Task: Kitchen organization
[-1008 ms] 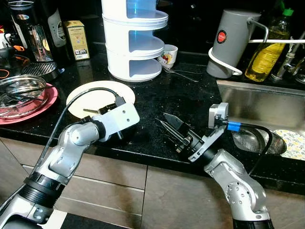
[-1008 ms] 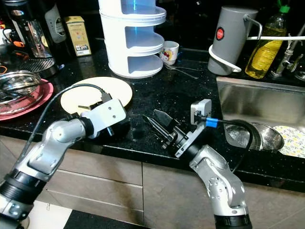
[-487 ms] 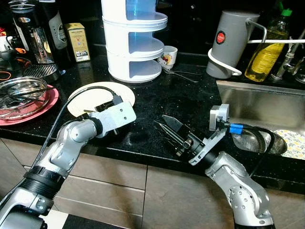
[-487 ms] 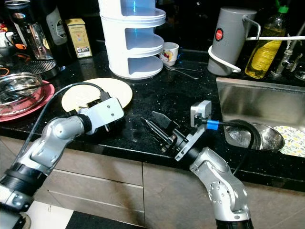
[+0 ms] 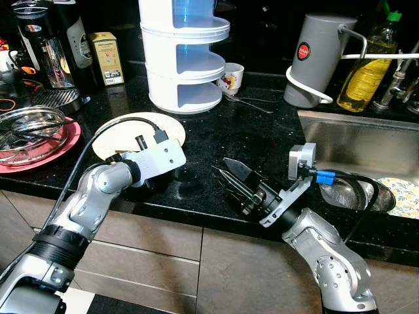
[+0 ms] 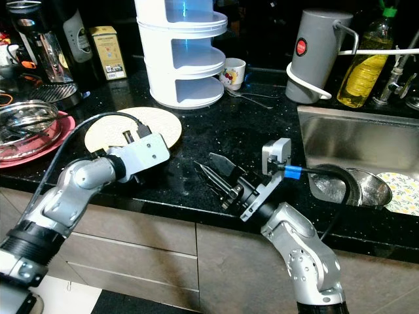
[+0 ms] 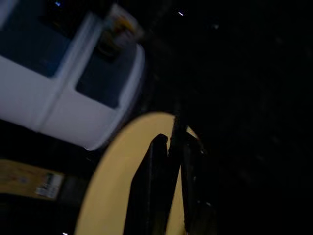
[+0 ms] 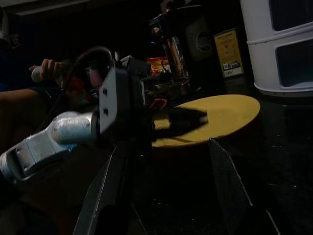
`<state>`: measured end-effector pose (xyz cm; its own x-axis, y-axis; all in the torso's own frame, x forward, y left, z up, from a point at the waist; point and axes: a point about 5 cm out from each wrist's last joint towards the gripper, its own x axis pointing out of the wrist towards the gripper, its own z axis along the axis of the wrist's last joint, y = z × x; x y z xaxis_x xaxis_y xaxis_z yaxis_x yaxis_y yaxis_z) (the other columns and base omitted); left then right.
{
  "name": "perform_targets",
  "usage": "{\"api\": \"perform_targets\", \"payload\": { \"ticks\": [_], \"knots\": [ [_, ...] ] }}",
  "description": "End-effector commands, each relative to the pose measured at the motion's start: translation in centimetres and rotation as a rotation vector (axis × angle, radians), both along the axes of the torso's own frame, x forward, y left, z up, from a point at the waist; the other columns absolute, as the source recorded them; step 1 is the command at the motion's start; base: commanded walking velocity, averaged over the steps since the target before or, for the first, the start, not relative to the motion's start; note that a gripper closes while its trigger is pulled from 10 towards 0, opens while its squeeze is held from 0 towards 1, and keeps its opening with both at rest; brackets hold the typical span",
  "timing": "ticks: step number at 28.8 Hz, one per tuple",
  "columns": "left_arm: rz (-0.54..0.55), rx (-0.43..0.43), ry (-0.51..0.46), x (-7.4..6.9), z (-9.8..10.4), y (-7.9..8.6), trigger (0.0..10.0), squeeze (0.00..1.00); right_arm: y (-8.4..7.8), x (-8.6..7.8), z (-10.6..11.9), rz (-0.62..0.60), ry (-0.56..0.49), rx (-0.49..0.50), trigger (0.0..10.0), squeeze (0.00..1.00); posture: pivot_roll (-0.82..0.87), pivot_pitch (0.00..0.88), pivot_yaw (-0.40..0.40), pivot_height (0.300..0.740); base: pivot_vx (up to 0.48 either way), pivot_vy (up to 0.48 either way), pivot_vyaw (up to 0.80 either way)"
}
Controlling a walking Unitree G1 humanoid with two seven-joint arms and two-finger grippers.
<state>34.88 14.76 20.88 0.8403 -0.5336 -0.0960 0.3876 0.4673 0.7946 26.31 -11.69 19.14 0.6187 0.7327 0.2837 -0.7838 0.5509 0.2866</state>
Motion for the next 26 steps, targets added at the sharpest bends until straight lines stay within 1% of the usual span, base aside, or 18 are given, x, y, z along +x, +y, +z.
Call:
{"api": "perform_targets", "payload": {
  "ticks": [1, 7, 10, 11, 13, 14, 15, 16, 17, 18, 19, 20, 21, 22, 23, 24, 25, 26],
  "knots": [
    [0.017, 0.006, 0.064, -0.1, -1.5, 0.2, 0.0, 0.00, 0.2, -0.2, 0.1, 0.011, 0.001, -0.001, 10.0, 0.00, -0.12, 0.000, -0.018, 0.740, 0.000, 0.000, 0.00],
    [0.031, -0.022, 0.017, 0.0, -0.4, 0.4, 0.0, 0.00, 0.3, -0.2, 0.1, 0.012, 0.003, 0.001, 10.0, 0.00, -0.11, 0.000, -0.019, 0.740, 0.000, 0.000, 0.00],
    [0.048, -0.079, -0.045, 0.2, 1.3, 0.6, 0.0, 0.00, 0.4, -0.1, 0.1, 0.011, 0.003, 0.003, 10.0, 0.00, -0.11, 0.000, -0.020, 0.740, 0.000, 0.000, 0.00],
    [0.048, -0.079, -0.045, 0.2, 1.3, 0.6, 0.0, 0.00, 0.4, -0.1, 0.1, 0.011, 0.003, 0.003, 10.0, 0.00, -0.11, 0.000, -0.020, 0.740, 0.000, 0.000, 0.00],
    [0.081, -0.349, -0.181, 0.1, 5.9, 1.3, 0.0, 0.00, 0.3, 0.3, 0.3, -0.024, 0.003, 0.027, 10.0, 0.00, -0.10, 0.000, -0.023, 0.740, 0.000, 0.000, 0.00],
    [0.085, -0.449, -0.221, -0.1, 7.3, 1.6, 0.0, 0.00, 0.2, 0.4, 0.3, -0.039, 0.003, 0.037, 10.0, 0.00, -0.10, 0.000, -0.023, 0.740, 0.000, 0.000, 0.00],
    [0.085, -0.449, -0.221, -0.1, 7.3, 1.6, 0.0, 0.00, 0.2, 0.4, 0.3, -0.039, 0.003, 0.037, 10.0, 0.00, -0.10, 0.000, -0.023, 0.740, 0.000, 0.000, 0.00],
    [0.084, -0.547, -0.255, -0.4, 8.6, 2.0, 0.0, 0.00, 0.2, 0.6, 0.4, -0.052, 0.002, 0.046, 10.0, 0.00, -0.10, 0.000, -0.023, 0.740, 0.000, 0.000, 0.00],
    [0.084, -0.547, -0.255, -0.4, 8.6, 2.0, 0.0, 0.00, 0.2, 0.6, 0.4, -0.052, 0.002, 0.046, 10.0, 0.00, -0.10, 0.000, -0.023, 0.740, 0.000, 0.000, 0.00],
    [0.080, -0.621, -0.272, -0.6, 9.3, 2.2, 0.0, 0.00, 0.1, 0.7, 0.5, -0.063, 0.001, 0.052, 10.0, 0.00, -0.10, 0.000, -0.024, 0.740, 0.000, 0.000, 0.00],
    [0.066, -0.728, -0.272, -0.9, 9.9, 2.4, 0.0, 0.00, -0.1, 1.0, 0.6, -0.087, -0.001, 0.062, 10.0, 0.00, -0.10, 0.000, -0.024, 0.740, 0.000, 0.000, 0.00],
    [0.066, -0.728, -0.272, -0.9, 9.9, 2.4, 0.0, 0.00, -0.1, 1.0, 0.6, -0.087, -0.001, 0.062, 10.0, 0.00, -0.10, 0.000, -0.024, 0.740, 0.000, 0.000, 0.00],
    [0.051, -0.813, -0.265, -1.2, 10.2, 2.5, 0.0, 0.00, -0.3, 1.2, 0.7, -0.109, -0.002, 0.074, 10.0, 0.00, -0.10, 0.000, -0.024, 0.740, 0.000, 0.000, 0.00],
    [0.051, -0.813, -0.265, -1.2, 10.2, 2.5, 0.0, 0.00, -0.3, 1.2, 0.7, -0.109, -0.002, 0.074, 10.0, 0.00, -0.10, 0.000, -0.024, 0.740, 0.000, 0.000, 0.00],
    [0.038, -0.878, -0.258, -1.4, 10.4, 2.5, 0.0, 0.00, -0.6, 1.5, 0.9, -0.135, -0.003, 0.091, 10.0, 0.00, -0.09, 0.000, -0.024, 0.740, 0.000, 0.000, 0.00],
    [0.027, -0.931, -0.248, -1.6, 10.4, 2.6, 1.4, 0.00, -0.9, 1.8, 1.1, -0.160, -0.004, 0.108, 10.0, 0.00, -0.09, 0.000, -0.023, 0.740, 0.000, 0.000, 0.00],
    [0.025, -0.974, -0.240, -1.7, 10.4, 2.6, 10.0, 0.00, -1.2, 2.0, 1.2, -0.186, -0.002, 0.124, 10.0, 0.00, -0.09, 0.000, -0.024, 0.740, 0.000, 0.000, 0.00],
    [0.023, -1.009, -0.234, -1.8, 10.3, 2.7, 10.0, 0.00, -1.5, 2.2, 1.3, -0.208, 0.001, 0.137, 10.0, 0.00, -0.09, 0.000, -0.023, 0.740, 0.000, 0.000, 0.00]
  ]
}}
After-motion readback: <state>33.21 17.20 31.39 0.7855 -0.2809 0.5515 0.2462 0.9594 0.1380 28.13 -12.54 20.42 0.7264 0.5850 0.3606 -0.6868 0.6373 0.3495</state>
